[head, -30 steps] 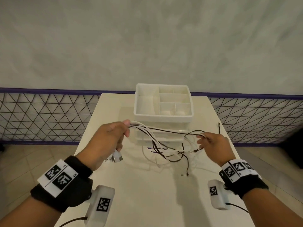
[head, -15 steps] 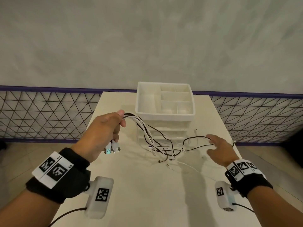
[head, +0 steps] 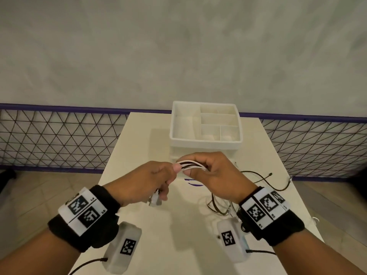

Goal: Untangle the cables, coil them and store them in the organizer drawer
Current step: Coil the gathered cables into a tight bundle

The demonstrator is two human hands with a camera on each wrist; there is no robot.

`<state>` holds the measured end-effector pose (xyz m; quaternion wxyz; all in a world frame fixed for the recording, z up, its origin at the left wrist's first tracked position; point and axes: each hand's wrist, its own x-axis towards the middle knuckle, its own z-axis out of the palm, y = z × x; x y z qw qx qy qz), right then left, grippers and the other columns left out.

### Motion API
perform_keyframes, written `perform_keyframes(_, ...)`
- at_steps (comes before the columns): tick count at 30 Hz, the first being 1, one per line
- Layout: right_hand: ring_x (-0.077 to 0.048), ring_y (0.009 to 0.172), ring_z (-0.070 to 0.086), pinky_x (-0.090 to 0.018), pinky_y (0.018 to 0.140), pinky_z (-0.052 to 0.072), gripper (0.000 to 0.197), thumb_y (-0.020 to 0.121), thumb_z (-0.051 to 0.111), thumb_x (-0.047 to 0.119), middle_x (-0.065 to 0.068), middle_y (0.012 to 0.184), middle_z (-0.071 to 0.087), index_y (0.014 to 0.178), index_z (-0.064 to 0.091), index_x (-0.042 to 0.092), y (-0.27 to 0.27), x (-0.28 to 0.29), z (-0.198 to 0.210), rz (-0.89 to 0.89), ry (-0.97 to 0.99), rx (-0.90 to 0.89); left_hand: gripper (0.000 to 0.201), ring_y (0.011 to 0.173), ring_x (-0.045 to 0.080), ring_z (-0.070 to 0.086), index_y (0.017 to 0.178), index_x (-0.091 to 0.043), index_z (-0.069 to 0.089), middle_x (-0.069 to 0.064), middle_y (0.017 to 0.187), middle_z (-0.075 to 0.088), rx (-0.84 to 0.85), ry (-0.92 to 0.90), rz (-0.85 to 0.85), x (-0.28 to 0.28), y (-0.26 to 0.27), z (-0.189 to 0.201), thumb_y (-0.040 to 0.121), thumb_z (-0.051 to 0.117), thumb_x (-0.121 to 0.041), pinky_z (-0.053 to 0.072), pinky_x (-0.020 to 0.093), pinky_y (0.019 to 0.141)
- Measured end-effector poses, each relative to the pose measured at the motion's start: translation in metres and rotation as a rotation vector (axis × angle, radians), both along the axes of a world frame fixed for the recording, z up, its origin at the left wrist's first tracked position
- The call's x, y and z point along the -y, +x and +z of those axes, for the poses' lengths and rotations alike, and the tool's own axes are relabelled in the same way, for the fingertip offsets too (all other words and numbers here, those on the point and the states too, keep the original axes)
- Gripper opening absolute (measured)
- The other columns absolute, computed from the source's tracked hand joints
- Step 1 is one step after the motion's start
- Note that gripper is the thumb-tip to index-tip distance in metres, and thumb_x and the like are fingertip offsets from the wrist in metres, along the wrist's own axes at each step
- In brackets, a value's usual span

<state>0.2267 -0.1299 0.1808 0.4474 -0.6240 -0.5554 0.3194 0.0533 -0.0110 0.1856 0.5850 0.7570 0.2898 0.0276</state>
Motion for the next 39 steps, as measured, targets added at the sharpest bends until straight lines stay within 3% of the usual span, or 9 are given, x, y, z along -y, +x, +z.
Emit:
perform_keyframes(4, -0.003, 0.045, 0.036, -0.006, 0.050, 0.038, 0.030, 0.097, 0.058, 0.026, 0.013, 0.054, 0.040, 0.124, 0.070, 0.023, 0.004, 0.003, 0.000, -0.016, -0.009, -0.160, 0.046, 0.043, 0.020, 0.040, 0.069, -0.008, 0.044, -0.001, 0.045, 0.036, 0.179, -0.104, 0.100, 0.003, 0.002, -0.005, 0.093, 0.051, -0.046, 0.049, 0.029, 0.052)
perform_keyframes(9, 0.000, 0.049, 0.040, -0.008, 0.055, 0.035, 0.030, 0.102, 0.052, 0.021, 0.016, 0.053, 0.046, 0.126, 0.069, 0.024, 0.018, 0.006, -0.010, -0.188, 0.067, -0.036, 0.038, 0.040, 0.014, 0.034, 0.071, -0.012, 0.043, -0.007, 0.051, 0.036, 0.346, -0.328, 0.397, -0.001, 0.014, -0.003, 0.104, 0.046, -0.031, 0.049, 0.033, 0.055)
perform_keyframes(14, 0.001, 0.056, 0.048, -0.012, 0.061, 0.041, 0.036, 0.100, 0.056, 0.015, 0.019, 0.057, 0.055, 0.116, 0.064, 0.046, 0.002, 0.009, -0.017, -0.281, 0.217, 0.056, 0.046, 0.045, 0.015, 0.040, 0.068, -0.017, 0.053, -0.003, 0.051, 0.033, 0.440, -0.396, 0.567, 0.010, 0.028, -0.003, 0.093, 0.053, -0.055, 0.049, 0.032, 0.052)
perform_keyframes(17, 0.002, 0.057, 0.056, -0.014, 0.060, 0.046, 0.030, 0.100, 0.055, 0.008, 0.011, 0.070, 0.070, 0.115, 0.072, 0.029, -0.022, 0.008, -0.022, -0.216, 0.324, 0.153, 0.053, 0.047, 0.015, 0.049, 0.076, -0.016, 0.057, 0.000, 0.055, 0.046, 0.387, -0.274, 0.479, 0.028, 0.039, -0.005, 0.066, 0.072, -0.066, 0.046, 0.031, 0.051)
perform_keyframes(20, -0.016, 0.068, 0.066, -0.039, 0.061, 0.054, 0.021, 0.098, 0.053, 0.006, -0.002, 0.074, 0.070, 0.091, 0.071, 0.012, -0.036, 0.005, -0.042, -0.197, 0.329, 0.284, 0.046, 0.045, 0.013, 0.049, 0.070, -0.013, 0.053, -0.001, 0.052, 0.048, 0.378, -0.266, 0.501, 0.037, 0.052, -0.010, 0.070, 0.080, -0.050, 0.041, 0.023, 0.044)
perform_keyframes(27, -0.001, 0.080, 0.066, -0.022, 0.076, 0.053, 0.036, 0.101, 0.056, 0.025, 0.018, 0.089, 0.072, 0.137, 0.061, 0.025, -0.018, 0.028, -0.036, -0.065, 0.199, 0.196, 0.047, 0.046, 0.015, 0.055, 0.066, -0.016, 0.056, 0.000, 0.052, 0.053, 0.449, -0.592, 0.716, 0.009, 0.045, -0.005, 0.092, 0.056, -0.055, 0.050, 0.030, 0.056)
perform_keyframes(31, -0.002, 0.072, 0.067, -0.024, 0.071, 0.053, 0.021, 0.091, 0.068, 0.036, 0.005, 0.082, 0.076, 0.101, 0.080, 0.022, 0.009, 0.043, -0.027, -0.054, -0.014, 0.047, 0.044, 0.039, 0.013, 0.037, 0.067, -0.015, 0.053, -0.004, 0.044, 0.032, 0.384, -0.618, 0.476, -0.003, 0.029, -0.006, 0.088, 0.061, -0.053, 0.045, 0.032, 0.056)
perform_keyframes(35, -0.010, 0.053, 0.044, -0.023, 0.055, 0.036, 0.015, 0.091, 0.070, 0.033, -0.015, 0.066, 0.060, 0.084, 0.079, 0.023, 0.012, 0.033, -0.011, 0.080, -0.081, 0.150, 0.064, 0.042, 0.013, 0.035, 0.082, -0.006, 0.066, 0.000, 0.052, 0.038, 0.073, -0.247, 0.007, 0.011, 0.032, -0.002, 0.079, 0.061, -0.070, 0.044, 0.031, 0.055)
perform_keyframes(39, 0.003, 0.060, 0.061, -0.018, 0.058, 0.047, 0.025, 0.089, 0.065, 0.020, 0.016, 0.066, 0.068, 0.069, 0.072, 0.032, 0.010, 0.025, -0.011, 0.106, 0.004, 0.279, 0.047, 0.072, 0.013, 0.065, 0.095, -0.016, 0.072, 0.000, 0.078, 0.070, -0.058, -0.008, -0.302, 0.021, 0.040, -0.003, 0.069, 0.081, -0.054, 0.051, 0.028, 0.073)
